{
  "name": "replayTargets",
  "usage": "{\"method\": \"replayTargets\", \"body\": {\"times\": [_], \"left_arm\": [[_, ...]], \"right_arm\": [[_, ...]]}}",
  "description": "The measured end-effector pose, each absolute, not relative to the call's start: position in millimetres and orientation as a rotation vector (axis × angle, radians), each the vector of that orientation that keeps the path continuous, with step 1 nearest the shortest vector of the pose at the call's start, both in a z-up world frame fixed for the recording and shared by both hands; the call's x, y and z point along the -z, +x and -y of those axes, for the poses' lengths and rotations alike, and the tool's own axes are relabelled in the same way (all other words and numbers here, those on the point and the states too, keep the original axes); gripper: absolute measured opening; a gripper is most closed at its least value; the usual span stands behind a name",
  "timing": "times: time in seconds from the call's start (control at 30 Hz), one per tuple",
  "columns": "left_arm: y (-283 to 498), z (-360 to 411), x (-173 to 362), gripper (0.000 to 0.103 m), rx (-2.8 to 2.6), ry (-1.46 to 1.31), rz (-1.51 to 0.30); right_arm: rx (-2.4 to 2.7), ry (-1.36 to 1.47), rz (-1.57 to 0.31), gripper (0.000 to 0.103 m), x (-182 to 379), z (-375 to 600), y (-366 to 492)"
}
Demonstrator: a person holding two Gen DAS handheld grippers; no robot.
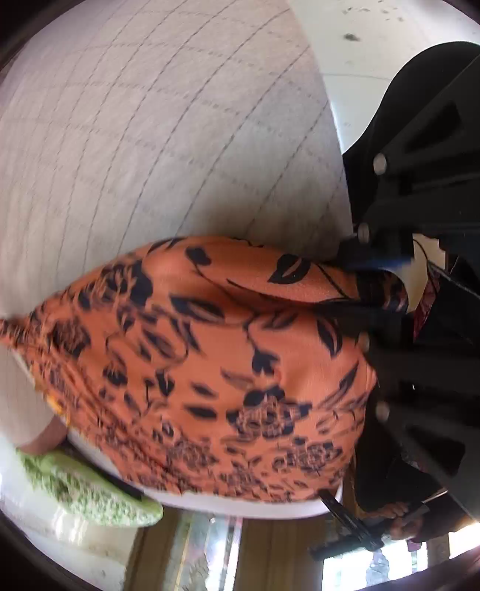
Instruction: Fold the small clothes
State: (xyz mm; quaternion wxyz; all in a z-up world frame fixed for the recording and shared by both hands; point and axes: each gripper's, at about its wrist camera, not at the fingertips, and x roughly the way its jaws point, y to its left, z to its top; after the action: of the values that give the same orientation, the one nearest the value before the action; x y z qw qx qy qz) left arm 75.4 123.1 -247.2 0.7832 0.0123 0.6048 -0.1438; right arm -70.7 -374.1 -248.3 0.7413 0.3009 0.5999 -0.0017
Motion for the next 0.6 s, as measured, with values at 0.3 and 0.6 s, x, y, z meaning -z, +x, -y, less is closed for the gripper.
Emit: {"method": "replayTargets", "body": {"times": [0.3,0.6], "left_arm": [[94.9,-146.8,218.9,0.008,0.438,-0.252,-1.276],[143.6,-158.7,162.4,0.008,0.541,-0.394,-1.170]], "right_arm": [[-0.148,0.837,-1.090,0.012,193.2,397.5,-69.8],[-0.162,0.902,-0.957,0.012,149.4,429.6,-34.2]]}}
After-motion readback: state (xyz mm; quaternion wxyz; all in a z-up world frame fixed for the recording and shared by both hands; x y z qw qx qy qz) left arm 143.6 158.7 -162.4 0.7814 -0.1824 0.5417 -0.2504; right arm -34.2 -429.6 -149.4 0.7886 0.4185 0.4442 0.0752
